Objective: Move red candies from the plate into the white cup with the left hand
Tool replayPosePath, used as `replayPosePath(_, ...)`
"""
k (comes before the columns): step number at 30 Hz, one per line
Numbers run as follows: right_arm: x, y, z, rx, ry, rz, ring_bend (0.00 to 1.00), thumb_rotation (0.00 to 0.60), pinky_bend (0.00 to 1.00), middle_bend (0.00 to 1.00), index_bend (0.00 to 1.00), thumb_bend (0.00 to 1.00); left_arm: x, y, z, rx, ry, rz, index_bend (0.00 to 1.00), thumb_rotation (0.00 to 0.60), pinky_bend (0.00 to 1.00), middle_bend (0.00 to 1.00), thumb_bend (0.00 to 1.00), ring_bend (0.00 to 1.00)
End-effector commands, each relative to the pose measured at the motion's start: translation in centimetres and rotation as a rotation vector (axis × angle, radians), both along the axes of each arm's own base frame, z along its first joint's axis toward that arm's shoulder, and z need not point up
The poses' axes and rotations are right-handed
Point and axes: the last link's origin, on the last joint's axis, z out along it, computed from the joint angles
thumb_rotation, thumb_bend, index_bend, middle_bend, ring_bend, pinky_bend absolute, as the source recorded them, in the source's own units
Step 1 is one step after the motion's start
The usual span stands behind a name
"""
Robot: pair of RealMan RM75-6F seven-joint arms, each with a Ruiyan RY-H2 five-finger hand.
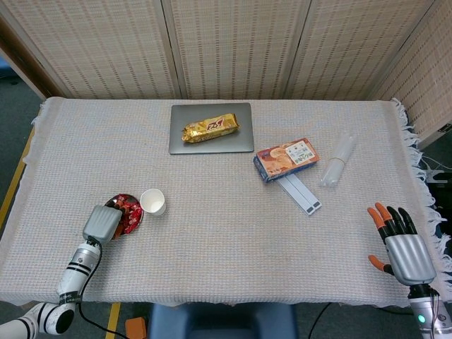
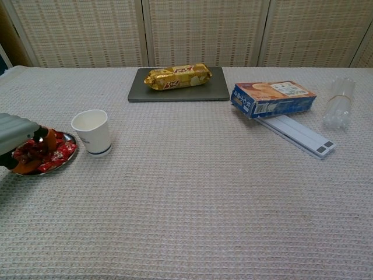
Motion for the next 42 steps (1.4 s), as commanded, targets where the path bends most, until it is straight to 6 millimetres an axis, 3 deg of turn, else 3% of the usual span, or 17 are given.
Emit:
replayPosePath(1, 0.0, 0.0, 0.0, 0.003, 0.002, -0.003, 0.00, 0.600, 0.00, 0.00, 0.00, 0.06, 0.0, 0.1, -0.2, 0.014, -0.008, -0.018, 0.48, 0.600, 0.95, 0.42, 0.40, 0.38)
replayPosePath(15, -0.1, -0.1, -0.1, 0.009, 0.014, -0.020, 0.00, 0.600, 0.00, 0.00, 0.00, 0.06, -0.4, 0.6, -0.4, 0.048, -0.021, -0.042, 0.60, 0.600, 1.00, 0.56, 0.44, 0.49)
replayPosePath(26, -0.2, -0.1, -0.2, 0.009, 0.019, -0.027, 0.00, 0.600, 0.00, 0.00, 0.00, 0.06, -0.1, 0.7, 0.7, 0.085, -0.065, -0.080, 0.68, 0.600, 1.00, 0.68, 0.49, 0.59)
replayPosePath(38, -0.3, -0.4, -0.2, 0.011, 0.022, -0.036, 0.00, 0.600, 0.00, 0.00, 0.00, 0.07, 3.3, 0.6, 3.2, 0.106, -0.159, -0.162, 0.68, 0.600, 1.00, 0.68, 0.49, 0.61)
replayPosePath(40, -0.3, -0.5, -0.3, 0.013, 0.022, -0.038, 0.00, 0.600, 0.00, 0.00, 0.00, 0.06, 4.7, 1.1, 3.5, 0.113, -0.180, -0.189, 0.68, 0.600, 1.00, 0.68, 0.49, 0.61)
replayPosePath(42, -0.4, -0.6, -0.3, 0.018, 0.023, -0.043, 0.00, 0.600, 0.00, 0.00, 0.00, 0.06, 8.0, 2.8, 3.5, 0.119, -0.250, -0.239, 0.68, 0.600, 1.00, 0.68, 0.49, 0.61)
